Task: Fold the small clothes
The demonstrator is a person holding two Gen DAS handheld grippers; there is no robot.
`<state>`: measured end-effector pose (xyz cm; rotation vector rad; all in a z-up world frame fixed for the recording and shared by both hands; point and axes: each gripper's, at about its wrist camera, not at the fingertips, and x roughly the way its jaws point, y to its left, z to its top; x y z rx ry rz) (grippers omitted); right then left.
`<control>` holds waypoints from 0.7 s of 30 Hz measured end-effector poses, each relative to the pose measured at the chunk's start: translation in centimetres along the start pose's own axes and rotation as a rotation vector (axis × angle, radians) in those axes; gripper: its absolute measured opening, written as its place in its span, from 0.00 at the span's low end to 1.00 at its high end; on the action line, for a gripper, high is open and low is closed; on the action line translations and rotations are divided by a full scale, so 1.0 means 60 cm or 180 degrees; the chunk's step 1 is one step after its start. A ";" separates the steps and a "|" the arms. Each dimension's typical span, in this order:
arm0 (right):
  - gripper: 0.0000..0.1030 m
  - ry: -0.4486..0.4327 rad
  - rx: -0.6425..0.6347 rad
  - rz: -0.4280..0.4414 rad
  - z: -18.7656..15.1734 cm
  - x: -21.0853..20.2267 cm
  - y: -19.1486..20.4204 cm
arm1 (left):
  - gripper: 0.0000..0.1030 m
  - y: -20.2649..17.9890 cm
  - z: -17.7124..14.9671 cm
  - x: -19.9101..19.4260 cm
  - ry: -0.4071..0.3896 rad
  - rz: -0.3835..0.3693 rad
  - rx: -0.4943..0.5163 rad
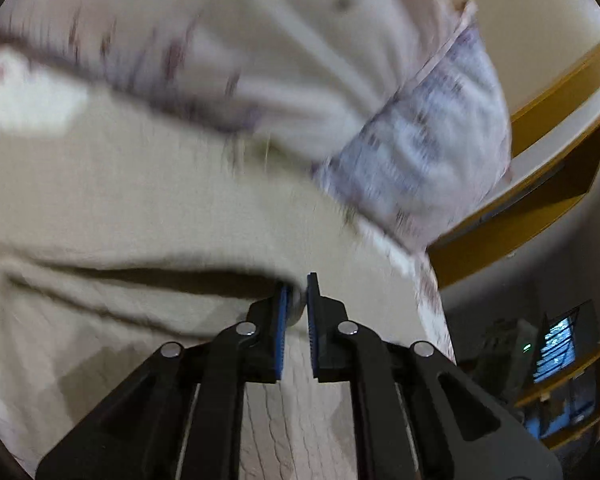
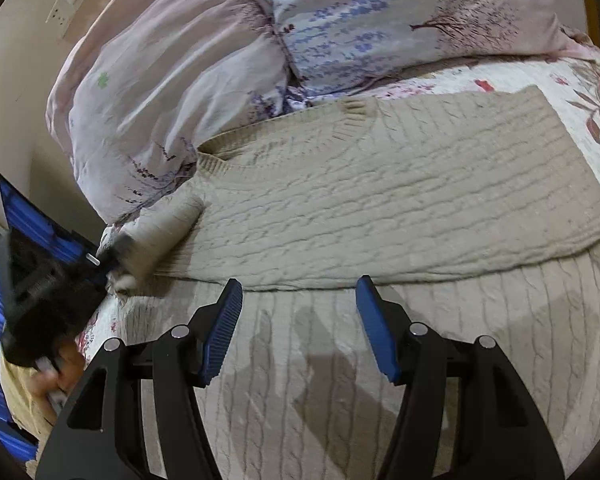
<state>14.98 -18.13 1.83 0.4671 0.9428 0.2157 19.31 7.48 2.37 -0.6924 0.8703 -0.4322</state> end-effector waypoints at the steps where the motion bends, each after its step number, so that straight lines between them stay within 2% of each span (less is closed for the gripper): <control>1: 0.59 -0.0003 0.0003 0.0001 -0.001 -0.002 -0.001 | 0.12 0.007 -0.008 0.005 0.0046 0.0000 -0.0087; 3: 0.59 -0.0014 0.0007 0.0007 0.000 -0.005 -0.004 | 0.27 0.024 -0.013 0.002 0.0068 -0.0056 -0.0298; 5: 0.59 -0.0017 0.0023 0.0024 0.001 -0.005 -0.006 | 0.35 0.044 -0.013 -0.016 -0.0027 -0.0061 -0.0499; 6: 0.59 -0.0015 0.0030 0.0036 0.002 -0.004 -0.007 | 0.37 0.055 -0.010 -0.029 -0.0111 -0.0074 -0.0613; 13: 0.59 0.0002 0.0025 0.0077 -0.005 -0.002 -0.008 | 0.37 0.133 0.023 -0.092 -0.0572 0.0078 -0.1288; 14: 0.59 -0.0003 0.0024 0.0075 -0.005 -0.003 -0.010 | 0.34 0.142 0.026 -0.097 -0.0639 0.0092 -0.1377; 15: 0.59 -0.0014 0.0028 0.0068 -0.006 -0.004 -0.014 | 0.21 0.147 0.032 -0.101 -0.0704 0.0107 -0.1418; 17: 0.59 -0.0039 0.0049 0.0051 -0.007 -0.008 -0.021 | 0.11 0.135 0.047 -0.101 -0.0761 0.0162 -0.1277; 21: 0.59 -0.0110 0.0118 0.0016 -0.008 -0.019 -0.042 | 0.10 0.051 0.066 -0.075 -0.0763 0.0086 -0.0729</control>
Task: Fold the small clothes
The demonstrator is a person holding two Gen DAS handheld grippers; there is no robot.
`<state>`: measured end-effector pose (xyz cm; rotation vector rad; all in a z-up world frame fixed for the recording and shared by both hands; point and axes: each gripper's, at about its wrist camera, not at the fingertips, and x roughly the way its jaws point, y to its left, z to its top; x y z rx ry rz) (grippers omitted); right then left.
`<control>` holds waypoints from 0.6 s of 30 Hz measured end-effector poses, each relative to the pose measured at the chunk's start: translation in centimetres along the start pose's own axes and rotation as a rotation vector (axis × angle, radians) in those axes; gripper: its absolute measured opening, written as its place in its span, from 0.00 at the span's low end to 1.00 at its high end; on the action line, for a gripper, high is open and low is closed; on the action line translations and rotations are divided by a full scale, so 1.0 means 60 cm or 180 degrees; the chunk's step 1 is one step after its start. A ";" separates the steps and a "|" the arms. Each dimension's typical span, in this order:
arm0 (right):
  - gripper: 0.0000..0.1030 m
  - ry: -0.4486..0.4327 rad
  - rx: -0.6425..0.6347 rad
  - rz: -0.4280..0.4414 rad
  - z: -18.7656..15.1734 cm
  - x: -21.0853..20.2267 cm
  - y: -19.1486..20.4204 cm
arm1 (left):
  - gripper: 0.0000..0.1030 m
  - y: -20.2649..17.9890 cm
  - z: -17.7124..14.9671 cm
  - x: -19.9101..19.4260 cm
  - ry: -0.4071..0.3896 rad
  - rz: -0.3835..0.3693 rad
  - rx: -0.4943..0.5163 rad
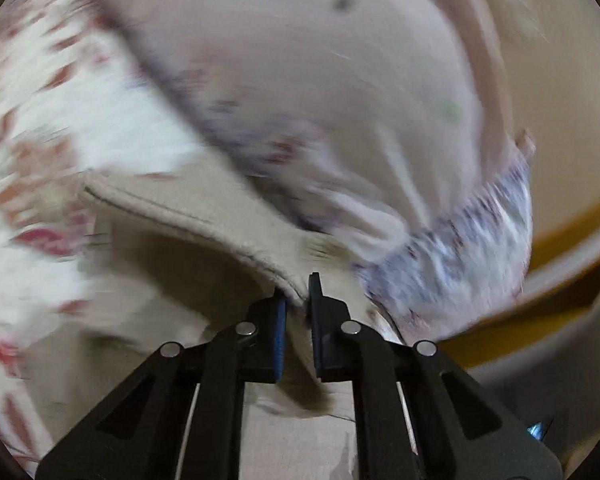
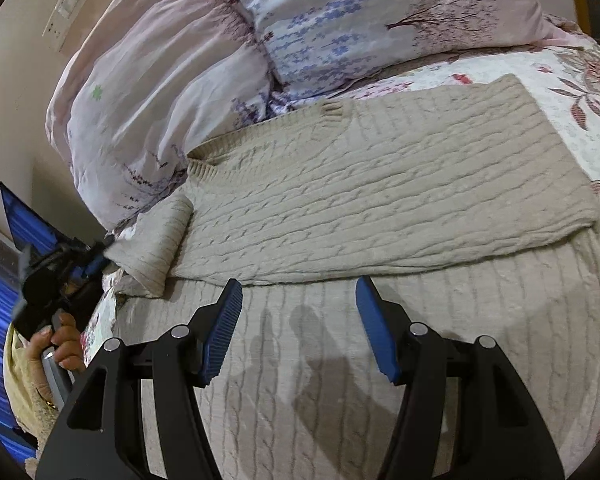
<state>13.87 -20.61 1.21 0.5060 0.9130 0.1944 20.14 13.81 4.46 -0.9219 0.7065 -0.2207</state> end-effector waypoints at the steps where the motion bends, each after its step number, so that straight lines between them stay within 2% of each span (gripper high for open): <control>1: 0.59 -0.0027 0.0030 -0.0011 -0.001 -0.005 -0.006 | 0.10 -0.032 -0.009 0.012 0.0035 -0.0055 0.0200; 4: 0.59 -0.0098 0.0126 -0.0050 -0.005 -0.016 -0.027 | 0.12 -0.117 -0.054 0.062 0.0297 -0.0217 0.0787; 5: 0.59 -0.0118 0.0171 -0.0076 -0.006 -0.020 -0.036 | 0.22 -0.140 -0.075 0.080 0.0448 -0.0276 0.0981; 6: 0.59 -0.0134 0.0210 -0.0099 -0.008 -0.023 -0.044 | 0.36 -0.170 -0.106 0.105 0.0684 -0.0333 0.1246; 8: 0.59 -0.0171 0.0315 -0.0170 -0.011 -0.031 -0.066 | 0.53 -0.206 -0.159 0.134 0.1004 -0.0372 0.1661; 10: 0.59 -0.0202 0.0397 -0.0189 -0.012 -0.039 -0.084 | 0.58 -0.222 -0.193 0.141 0.1142 -0.0417 0.1941; 12: 0.59 -0.0251 0.0434 -0.0215 -0.009 -0.048 -0.091 | 0.65 -0.221 -0.203 0.133 0.1165 -0.0434 0.2049; 14: 0.59 -0.0320 0.0421 -0.0242 -0.004 -0.057 -0.091 | 0.66 -0.203 -0.188 0.117 0.1136 -0.0416 0.1970; 17: 0.59 -0.0359 0.0303 -0.0208 0.014 -0.060 -0.076 | 0.66 -0.153 -0.148 0.081 0.0991 -0.0227 0.1793; 18: 0.59 -0.0368 0.0224 -0.0201 0.020 -0.059 -0.066 | 0.66 -0.128 -0.132 0.065 0.0902 -0.0083 0.1737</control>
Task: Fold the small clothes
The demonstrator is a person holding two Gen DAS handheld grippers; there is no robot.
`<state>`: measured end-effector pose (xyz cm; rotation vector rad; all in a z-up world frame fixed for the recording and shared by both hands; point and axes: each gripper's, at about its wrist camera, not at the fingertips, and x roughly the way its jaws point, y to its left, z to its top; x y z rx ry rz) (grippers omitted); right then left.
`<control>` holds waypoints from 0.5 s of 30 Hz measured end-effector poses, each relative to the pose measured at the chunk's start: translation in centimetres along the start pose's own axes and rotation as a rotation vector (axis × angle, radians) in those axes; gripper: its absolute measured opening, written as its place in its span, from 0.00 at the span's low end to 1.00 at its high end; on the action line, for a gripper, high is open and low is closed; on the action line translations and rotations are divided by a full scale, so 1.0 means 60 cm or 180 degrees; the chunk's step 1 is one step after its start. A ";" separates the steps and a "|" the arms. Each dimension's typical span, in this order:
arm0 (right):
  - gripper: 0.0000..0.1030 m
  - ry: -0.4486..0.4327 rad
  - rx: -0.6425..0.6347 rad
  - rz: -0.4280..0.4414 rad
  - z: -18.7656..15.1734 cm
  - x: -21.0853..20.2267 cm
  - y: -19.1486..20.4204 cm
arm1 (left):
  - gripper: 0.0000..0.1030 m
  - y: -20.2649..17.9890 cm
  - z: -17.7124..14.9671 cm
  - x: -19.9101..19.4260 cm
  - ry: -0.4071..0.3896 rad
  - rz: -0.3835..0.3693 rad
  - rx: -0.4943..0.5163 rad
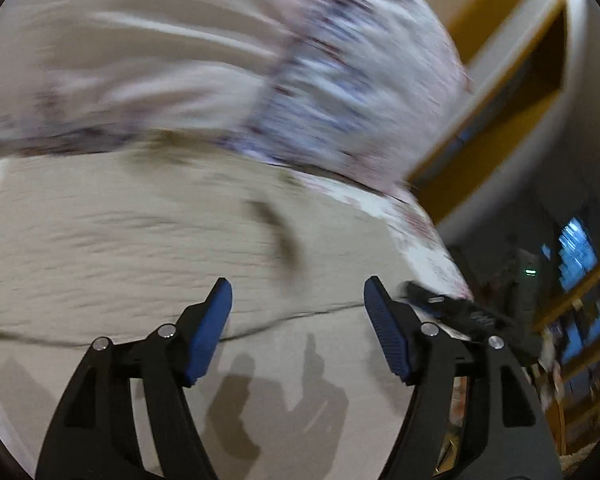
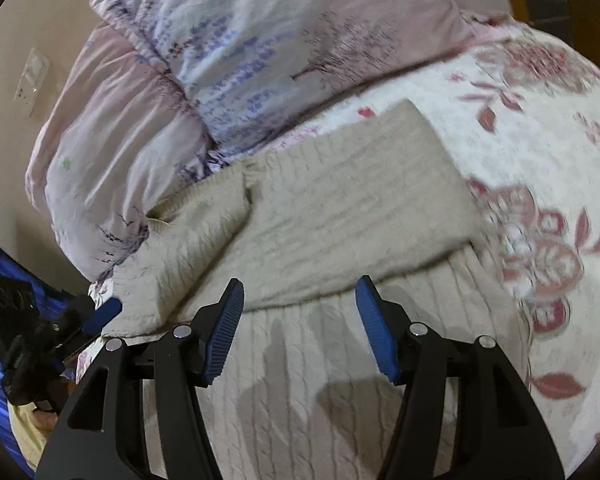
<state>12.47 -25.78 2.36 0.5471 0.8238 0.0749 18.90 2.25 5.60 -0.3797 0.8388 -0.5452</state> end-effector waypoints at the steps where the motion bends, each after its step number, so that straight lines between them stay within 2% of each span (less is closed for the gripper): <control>1: 0.59 -0.0012 -0.0107 0.0009 0.005 0.002 0.014 | 0.66 0.020 0.000 -0.012 -0.0031 0.0113 -0.0059; 5: 0.59 -0.0054 -0.0801 -0.0052 0.024 0.026 0.107 | 0.66 0.110 -0.011 -0.056 -0.0128 0.0542 -0.0427; 7: 0.59 -0.0047 -0.1024 -0.0066 0.030 0.050 0.153 | 0.68 0.136 -0.009 -0.057 -0.0120 0.0669 -0.0569; 11: 0.59 0.0002 -0.1347 -0.0205 0.036 0.112 0.225 | 0.70 0.161 -0.020 -0.055 -0.0077 0.0783 -0.0614; 14: 0.59 0.0132 -0.1492 -0.0460 0.030 0.164 0.244 | 0.76 0.152 -0.017 -0.048 -0.0077 0.0835 -0.0532; 15: 0.53 0.0186 -0.1515 -0.0590 0.028 0.180 0.243 | 0.78 0.150 -0.016 -0.046 -0.0079 0.0846 -0.0510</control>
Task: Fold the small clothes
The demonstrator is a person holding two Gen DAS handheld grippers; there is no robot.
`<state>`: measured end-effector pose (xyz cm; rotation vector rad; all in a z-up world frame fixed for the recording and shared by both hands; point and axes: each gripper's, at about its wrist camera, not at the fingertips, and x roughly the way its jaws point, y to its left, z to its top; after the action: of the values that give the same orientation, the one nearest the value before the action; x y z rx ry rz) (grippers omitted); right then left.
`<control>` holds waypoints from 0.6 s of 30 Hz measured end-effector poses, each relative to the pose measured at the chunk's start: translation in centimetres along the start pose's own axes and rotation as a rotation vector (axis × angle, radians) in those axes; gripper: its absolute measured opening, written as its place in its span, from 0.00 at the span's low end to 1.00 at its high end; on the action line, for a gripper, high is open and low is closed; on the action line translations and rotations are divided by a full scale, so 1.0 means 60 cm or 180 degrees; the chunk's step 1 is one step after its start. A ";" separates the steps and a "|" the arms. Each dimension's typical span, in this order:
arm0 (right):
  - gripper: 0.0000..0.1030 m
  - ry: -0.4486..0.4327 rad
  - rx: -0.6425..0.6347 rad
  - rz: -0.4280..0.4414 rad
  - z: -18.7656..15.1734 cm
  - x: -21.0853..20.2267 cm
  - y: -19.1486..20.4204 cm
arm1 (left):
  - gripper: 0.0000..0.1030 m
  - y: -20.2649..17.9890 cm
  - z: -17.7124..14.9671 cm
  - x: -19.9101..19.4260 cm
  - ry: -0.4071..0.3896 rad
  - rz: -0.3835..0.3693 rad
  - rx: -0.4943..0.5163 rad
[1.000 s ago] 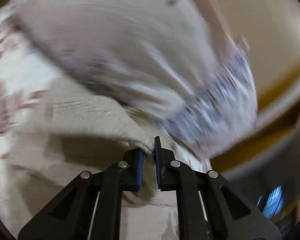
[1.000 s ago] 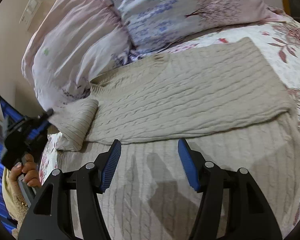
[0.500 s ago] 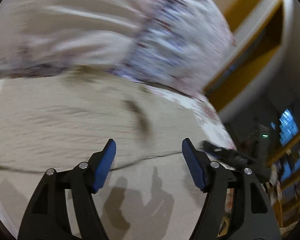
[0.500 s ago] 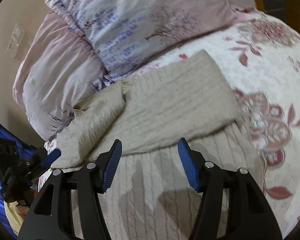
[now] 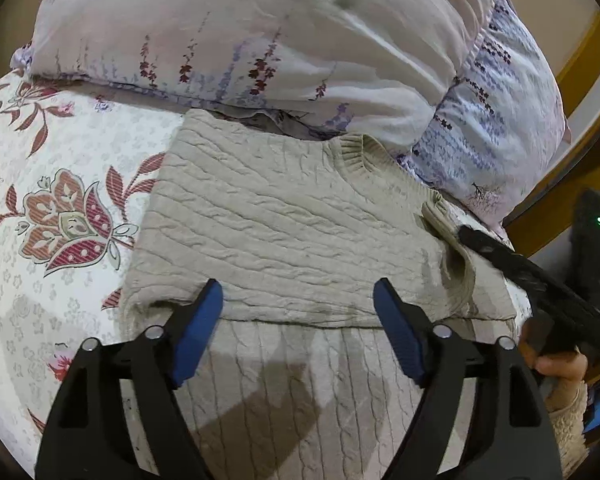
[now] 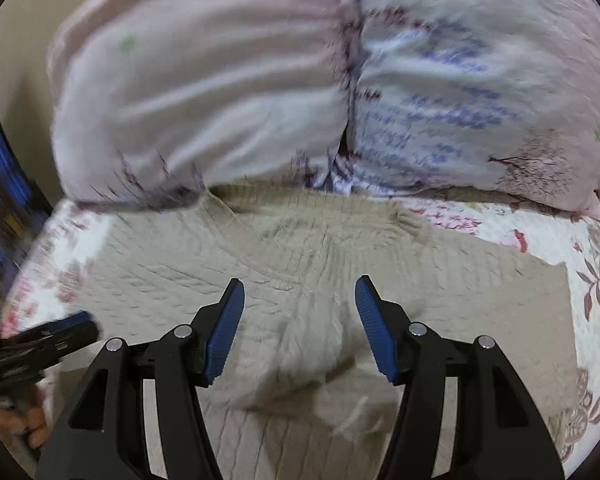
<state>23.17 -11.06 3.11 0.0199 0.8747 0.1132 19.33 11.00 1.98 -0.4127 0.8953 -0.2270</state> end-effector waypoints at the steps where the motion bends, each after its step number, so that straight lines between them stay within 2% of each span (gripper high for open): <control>1: 0.36 0.0070 0.0000 -0.0113 -0.003 0.012 -0.003 | 0.79 -0.002 -0.002 0.000 -0.0007 0.0012 0.0027; 2: 0.28 0.0123 0.0040 -0.0165 -0.007 0.019 -0.013 | 0.80 -0.003 -0.004 0.000 -0.0014 0.0020 0.0052; 3: 0.13 0.0135 0.0133 -0.0131 -0.010 0.019 -0.026 | 0.81 -0.004 -0.005 -0.001 -0.0023 0.0021 0.0078; 4: 0.09 0.0081 0.0304 -0.0056 -0.016 0.008 -0.045 | 0.81 -0.005 -0.006 0.001 -0.0031 0.0014 0.0090; 8: 0.08 -0.0299 0.0802 0.0329 -0.045 -0.070 -0.105 | 0.82 -0.004 -0.009 0.000 -0.0054 -0.0046 0.0085; 9: 0.08 -0.0311 0.0921 0.0416 -0.059 -0.084 -0.121 | 0.83 -0.004 -0.009 0.001 -0.0057 -0.0058 0.0082; 11: 0.09 -0.0150 0.1102 0.0565 -0.086 -0.086 -0.146 | 0.84 -0.003 -0.011 0.001 -0.0058 -0.0089 0.0083; 14: 0.28 0.0126 0.1487 0.0735 -0.124 -0.071 -0.191 | 0.86 0.000 -0.014 -0.002 -0.0072 -0.0144 0.0081; 18: 0.41 0.0087 0.1937 0.1091 -0.146 -0.077 -0.239 | 0.86 0.008 -0.018 -0.007 -0.0021 -0.0233 -0.0021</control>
<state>14.82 -26.06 0.08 0.7398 0.9002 0.1637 18.23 11.33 1.48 -0.4526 0.8757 -0.2898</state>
